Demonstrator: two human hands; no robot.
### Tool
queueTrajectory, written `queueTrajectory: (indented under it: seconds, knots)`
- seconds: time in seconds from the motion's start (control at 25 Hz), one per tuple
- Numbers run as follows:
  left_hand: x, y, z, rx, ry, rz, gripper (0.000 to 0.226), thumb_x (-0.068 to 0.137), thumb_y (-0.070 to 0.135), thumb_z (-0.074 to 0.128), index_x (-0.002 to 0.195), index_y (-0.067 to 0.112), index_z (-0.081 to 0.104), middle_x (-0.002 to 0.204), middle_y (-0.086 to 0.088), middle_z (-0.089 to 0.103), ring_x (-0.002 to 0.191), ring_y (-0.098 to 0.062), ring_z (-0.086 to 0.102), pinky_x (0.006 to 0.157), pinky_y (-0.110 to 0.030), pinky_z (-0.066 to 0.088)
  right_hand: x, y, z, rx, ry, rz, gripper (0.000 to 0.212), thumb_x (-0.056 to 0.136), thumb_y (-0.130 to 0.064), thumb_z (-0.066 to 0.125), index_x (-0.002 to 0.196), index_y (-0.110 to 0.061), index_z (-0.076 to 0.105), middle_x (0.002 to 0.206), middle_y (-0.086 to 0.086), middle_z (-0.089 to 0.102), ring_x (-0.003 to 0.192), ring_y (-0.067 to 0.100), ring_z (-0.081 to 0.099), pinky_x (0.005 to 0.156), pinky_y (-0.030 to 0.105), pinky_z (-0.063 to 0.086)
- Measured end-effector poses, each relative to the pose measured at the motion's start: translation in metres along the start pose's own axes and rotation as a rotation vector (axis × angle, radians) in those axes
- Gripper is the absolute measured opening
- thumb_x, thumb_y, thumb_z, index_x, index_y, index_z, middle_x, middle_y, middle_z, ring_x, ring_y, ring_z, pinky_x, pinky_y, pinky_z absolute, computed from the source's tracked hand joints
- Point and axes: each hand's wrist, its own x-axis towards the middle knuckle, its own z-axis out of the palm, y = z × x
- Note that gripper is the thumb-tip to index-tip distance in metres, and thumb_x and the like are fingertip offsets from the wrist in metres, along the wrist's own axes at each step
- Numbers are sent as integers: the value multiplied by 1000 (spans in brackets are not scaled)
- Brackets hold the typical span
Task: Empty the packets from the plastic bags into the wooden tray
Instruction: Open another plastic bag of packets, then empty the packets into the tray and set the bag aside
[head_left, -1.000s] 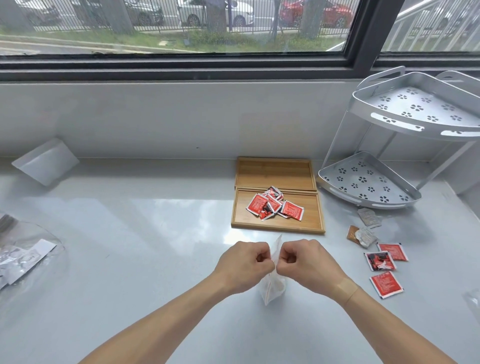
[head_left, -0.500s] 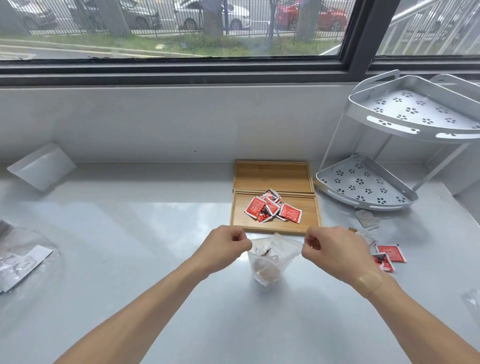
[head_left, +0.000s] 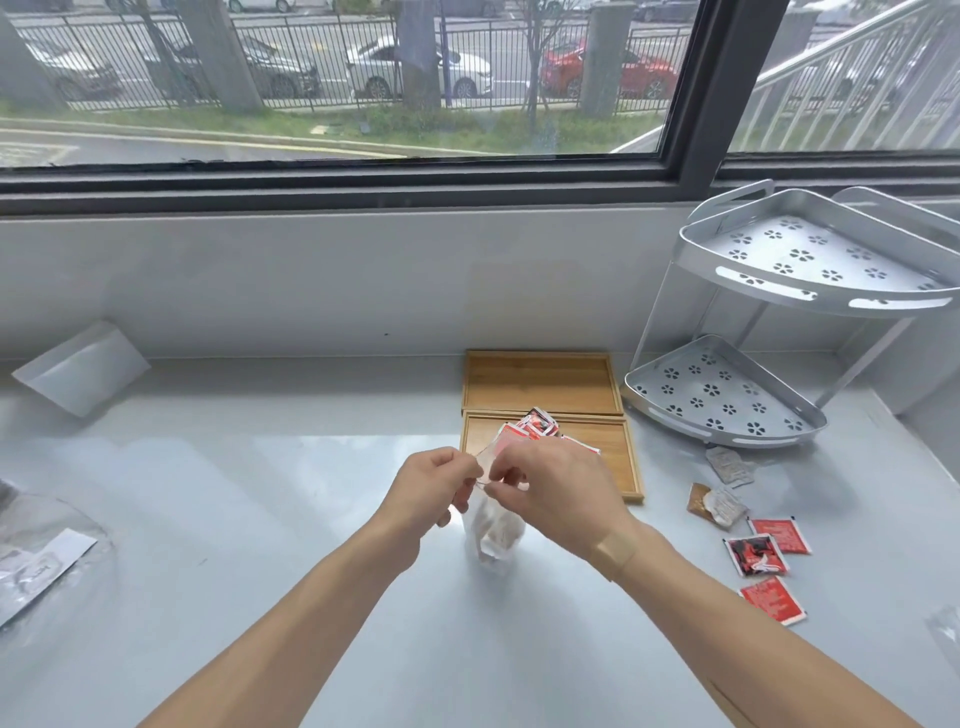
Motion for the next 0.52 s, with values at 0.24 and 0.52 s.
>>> queueTrajectory:
  seconds: [0.24,0.52]
  knots:
    - [12,-18,-20,-213,73,12,20,89,17,59,70,11,59,66,-2,58,63,-19,52,52,-28,34,29,-11,-2,-109,21,-171,13,85,-22,55,82,-18,67,83,-2,70,80,27,64,61,35,44]
    - [42,-86,-19,-291,43,-402,26,93,27,56,109,10,67,108,-6,72,89,-24,66,69,-34,55,55,-6,-28,5,42,-141,10,86,-28,57,88,-25,67,88,-9,69,84,18,64,72,36,52]
